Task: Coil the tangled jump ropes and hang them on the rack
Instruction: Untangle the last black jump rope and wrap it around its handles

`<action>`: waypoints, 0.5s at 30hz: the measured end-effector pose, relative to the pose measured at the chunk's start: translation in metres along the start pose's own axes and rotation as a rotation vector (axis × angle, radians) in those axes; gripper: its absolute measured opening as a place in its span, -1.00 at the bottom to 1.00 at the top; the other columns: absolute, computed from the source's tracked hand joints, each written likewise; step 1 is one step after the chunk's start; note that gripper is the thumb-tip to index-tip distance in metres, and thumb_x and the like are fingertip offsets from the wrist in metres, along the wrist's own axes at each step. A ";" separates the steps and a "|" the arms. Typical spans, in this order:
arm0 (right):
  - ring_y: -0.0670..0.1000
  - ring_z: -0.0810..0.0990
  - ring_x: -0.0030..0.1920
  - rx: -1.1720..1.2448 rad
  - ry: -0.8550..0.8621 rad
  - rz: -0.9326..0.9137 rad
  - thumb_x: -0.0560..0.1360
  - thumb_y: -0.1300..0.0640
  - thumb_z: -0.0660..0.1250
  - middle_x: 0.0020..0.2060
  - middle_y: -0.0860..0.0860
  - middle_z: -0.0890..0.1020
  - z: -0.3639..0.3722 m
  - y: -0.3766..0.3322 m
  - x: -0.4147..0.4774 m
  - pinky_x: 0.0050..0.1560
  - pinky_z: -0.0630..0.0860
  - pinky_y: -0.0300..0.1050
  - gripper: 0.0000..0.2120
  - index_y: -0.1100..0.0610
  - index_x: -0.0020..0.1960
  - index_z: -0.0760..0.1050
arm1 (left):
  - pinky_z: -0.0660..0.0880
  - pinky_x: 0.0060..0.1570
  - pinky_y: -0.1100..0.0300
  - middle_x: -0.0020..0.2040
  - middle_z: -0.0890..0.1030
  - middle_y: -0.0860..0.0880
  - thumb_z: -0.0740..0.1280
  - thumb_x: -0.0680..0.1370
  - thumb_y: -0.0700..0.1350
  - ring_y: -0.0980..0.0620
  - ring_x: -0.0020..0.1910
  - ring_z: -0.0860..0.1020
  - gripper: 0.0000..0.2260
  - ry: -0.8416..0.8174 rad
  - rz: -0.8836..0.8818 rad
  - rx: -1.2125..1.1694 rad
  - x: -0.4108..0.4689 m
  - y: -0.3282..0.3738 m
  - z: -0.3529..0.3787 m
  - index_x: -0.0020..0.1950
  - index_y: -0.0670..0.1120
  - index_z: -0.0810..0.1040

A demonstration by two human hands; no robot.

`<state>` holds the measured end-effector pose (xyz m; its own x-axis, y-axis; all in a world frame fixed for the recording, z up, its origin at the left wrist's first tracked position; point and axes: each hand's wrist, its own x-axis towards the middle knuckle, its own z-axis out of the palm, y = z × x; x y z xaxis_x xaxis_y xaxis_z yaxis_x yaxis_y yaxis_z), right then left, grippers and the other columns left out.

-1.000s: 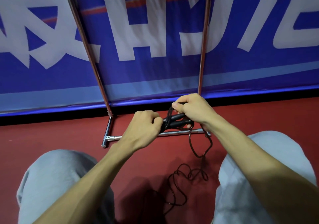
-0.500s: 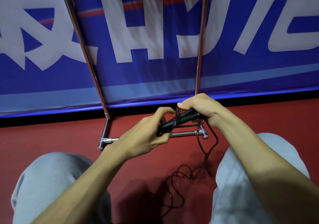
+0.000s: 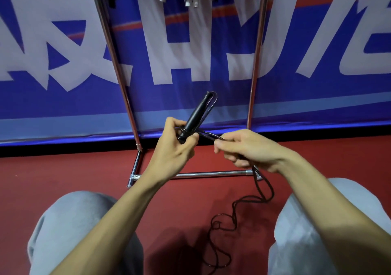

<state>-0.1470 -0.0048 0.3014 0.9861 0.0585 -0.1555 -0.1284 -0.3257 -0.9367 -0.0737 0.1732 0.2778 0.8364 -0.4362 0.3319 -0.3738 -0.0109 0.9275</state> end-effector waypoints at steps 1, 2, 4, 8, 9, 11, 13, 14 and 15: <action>-0.08 0.30 -0.55 -0.081 -0.011 -0.002 0.57 0.05 0.27 -0.48 -0.02 0.39 0.002 -0.001 -0.002 -0.55 0.23 -0.29 -0.80 0.18 -0.11 0.48 | 0.32 -0.42 0.14 -0.31 0.44 -0.13 0.28 0.57 -0.25 0.02 -0.47 0.34 -0.80 0.007 -0.014 0.044 0.002 -0.003 -0.001 -0.08 -0.04 0.27; -0.05 0.37 -0.56 -0.180 -0.015 -0.001 0.57 0.07 0.28 -0.50 0.01 0.42 0.003 -0.002 -0.004 -0.56 0.29 -0.28 -0.81 0.19 -0.12 0.44 | 0.33 -0.40 0.13 -0.34 0.45 -0.09 0.29 0.57 -0.23 0.01 -0.46 0.35 -0.79 0.006 -0.021 0.098 0.003 -0.006 -0.002 -0.09 -0.04 0.26; 0.00 0.49 -0.57 -0.404 -0.023 0.026 0.57 0.10 0.28 -0.54 0.07 0.51 0.002 -0.001 -0.007 -0.55 0.38 -0.26 -0.80 0.20 -0.14 0.40 | 0.33 -0.38 0.18 -0.38 0.45 -0.02 0.31 0.54 -0.19 0.01 -0.45 0.35 -0.79 0.001 -0.023 0.256 0.006 -0.011 -0.006 -0.09 -0.05 0.26; 0.01 0.58 -0.55 -0.616 -0.040 0.021 0.56 0.10 0.30 -0.58 -0.03 0.49 -0.006 -0.003 -0.016 -0.43 0.58 -0.08 -0.79 0.17 -0.20 0.39 | 0.29 -0.42 0.29 -0.35 0.45 -0.04 0.35 0.48 -0.23 0.02 -0.42 0.35 -0.77 0.003 -0.013 0.512 0.010 -0.020 -0.014 -0.01 -0.20 0.30; -0.03 0.57 -0.55 -0.643 -0.029 -0.010 0.56 0.10 0.30 -0.53 -0.01 0.48 -0.006 -0.004 -0.017 -0.42 0.59 -0.07 -0.79 0.17 -0.20 0.41 | 0.29 -0.41 0.28 -0.35 0.45 -0.02 0.36 0.46 -0.24 0.02 -0.41 0.36 -0.75 -0.021 -0.016 0.557 0.010 -0.023 -0.015 -0.01 -0.19 0.29; -0.07 0.54 -0.52 -0.747 -0.015 -0.115 0.56 0.07 0.29 -0.43 0.10 0.50 -0.004 -0.004 -0.016 -0.45 0.52 -0.18 -0.78 0.18 -0.19 0.44 | 0.32 -0.34 0.17 -0.32 0.46 0.01 0.36 0.44 -0.22 -0.03 -0.36 0.41 -0.72 -0.098 -0.026 0.673 0.011 -0.029 -0.015 0.01 -0.13 0.28; -0.04 0.50 -0.42 -0.888 0.007 -0.264 0.56 0.02 0.28 -0.42 0.03 0.49 0.004 -0.001 -0.014 -0.32 0.49 -0.07 -0.76 0.11 -0.22 0.42 | 0.31 -0.27 0.10 -0.27 0.49 0.02 0.36 0.43 -0.21 -0.07 -0.28 0.45 -0.74 -0.197 -0.009 0.783 0.011 -0.035 -0.013 0.02 -0.08 0.34; -0.03 0.48 -0.37 -0.926 0.030 -0.331 0.56 0.00 0.28 -0.41 -0.03 0.48 0.007 0.001 -0.012 -0.26 0.47 0.00 -0.77 0.07 -0.23 0.41 | 0.31 -0.25 0.11 -0.24 0.49 0.01 0.36 0.42 -0.21 -0.08 -0.25 0.45 -0.76 -0.252 0.006 0.817 0.011 -0.037 -0.012 0.02 -0.07 0.38; -0.03 0.48 -0.31 -0.940 0.060 -0.380 0.55 0.00 0.28 -0.38 -0.08 0.48 0.010 0.002 -0.011 -0.22 0.46 0.03 -0.81 0.03 -0.20 0.43 | 0.32 -0.24 0.11 -0.21 0.50 0.00 0.36 0.41 -0.21 -0.07 -0.22 0.46 -0.78 -0.305 0.018 0.837 0.010 -0.038 -0.010 0.00 -0.05 0.42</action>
<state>-0.1594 0.0034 0.2984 0.9513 0.2735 0.1420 0.3042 -0.9071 -0.2908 -0.0471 0.1782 0.2473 0.7289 -0.6622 0.1740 -0.6562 -0.6033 0.4533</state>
